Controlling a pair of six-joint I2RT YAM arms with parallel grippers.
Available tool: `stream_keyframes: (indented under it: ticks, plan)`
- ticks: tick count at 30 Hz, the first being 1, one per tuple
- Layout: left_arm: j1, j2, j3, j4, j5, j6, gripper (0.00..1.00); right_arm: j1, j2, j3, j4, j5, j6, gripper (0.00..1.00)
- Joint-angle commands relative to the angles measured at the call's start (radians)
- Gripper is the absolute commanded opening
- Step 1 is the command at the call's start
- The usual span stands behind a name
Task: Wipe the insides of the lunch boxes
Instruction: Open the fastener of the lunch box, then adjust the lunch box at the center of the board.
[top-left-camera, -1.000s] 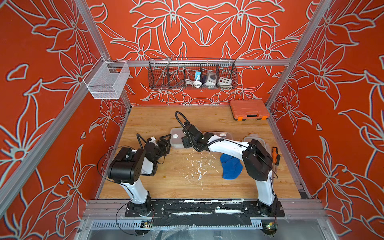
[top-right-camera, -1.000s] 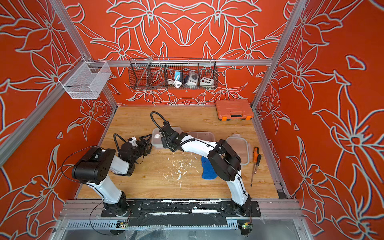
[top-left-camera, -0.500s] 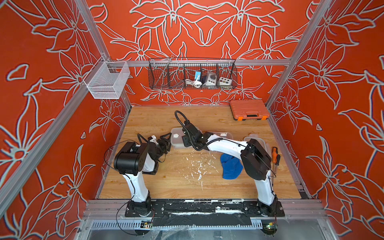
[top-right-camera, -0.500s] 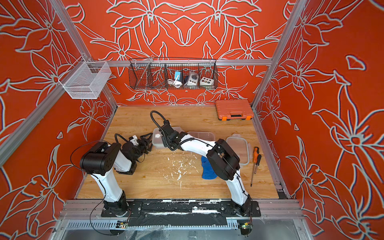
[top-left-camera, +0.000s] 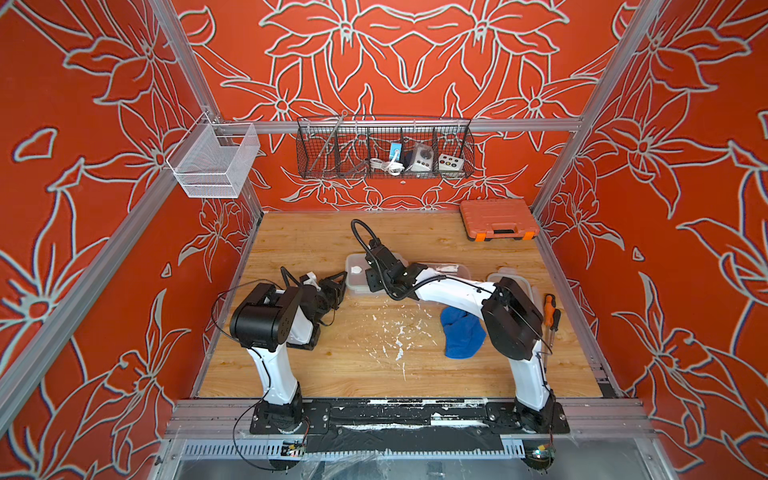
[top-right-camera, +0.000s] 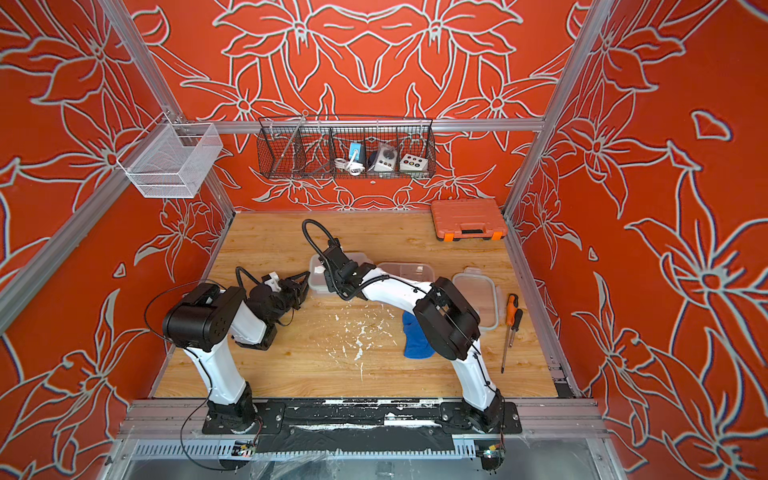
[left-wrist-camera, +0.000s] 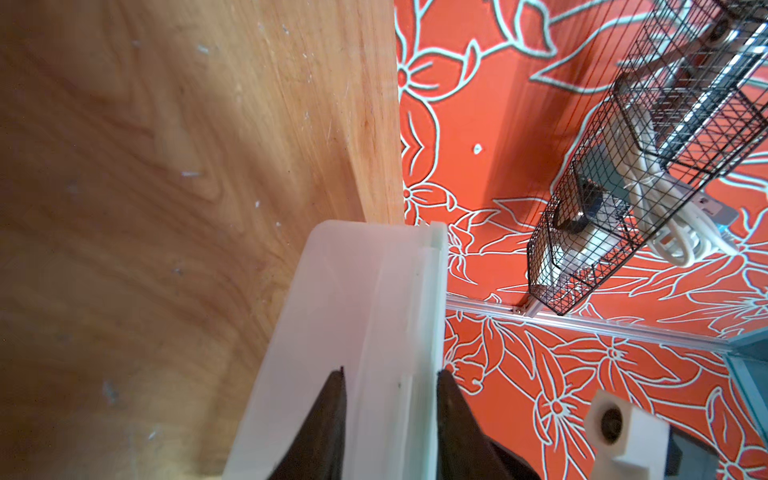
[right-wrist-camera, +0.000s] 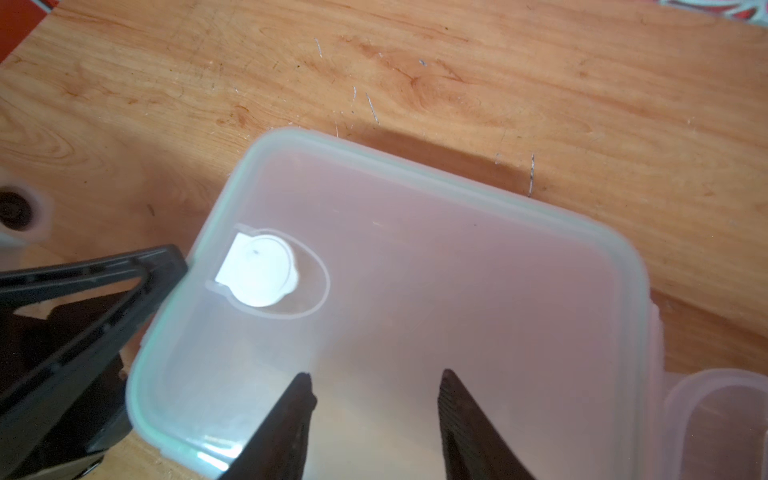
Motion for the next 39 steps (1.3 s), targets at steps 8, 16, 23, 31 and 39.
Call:
stream_keyframes:
  ticks: [8, 16, 23, 31, 39]
  plan:
    - [-0.022, -0.187, 0.016, -0.174, -0.018, 0.152, 0.14, 0.004, 0.083, -0.021, -0.167, -0.053, 0.015, 0.44]
    - [-0.021, -0.217, 0.023, -0.266, -0.028, 0.175, 0.24, 0.003, 0.056, -0.034, -0.164, -0.018, 0.023, 0.48]
    - [-0.021, -0.147, 0.025, -0.188, 0.011, 0.135, 0.47, -0.024, -0.022, -0.014, -0.171, -0.004, 0.007, 0.54]
    - [-0.019, -0.276, 0.125, -0.517, -0.039, 0.363, 0.69, -0.057, -0.191, -0.121, -0.098, -0.039, 0.075, 0.65]
    - [-0.019, -0.262, 0.532, -1.010, -0.004, 0.862, 0.73, -0.103, -0.438, -0.385, -0.037, -0.089, 0.212, 0.67]
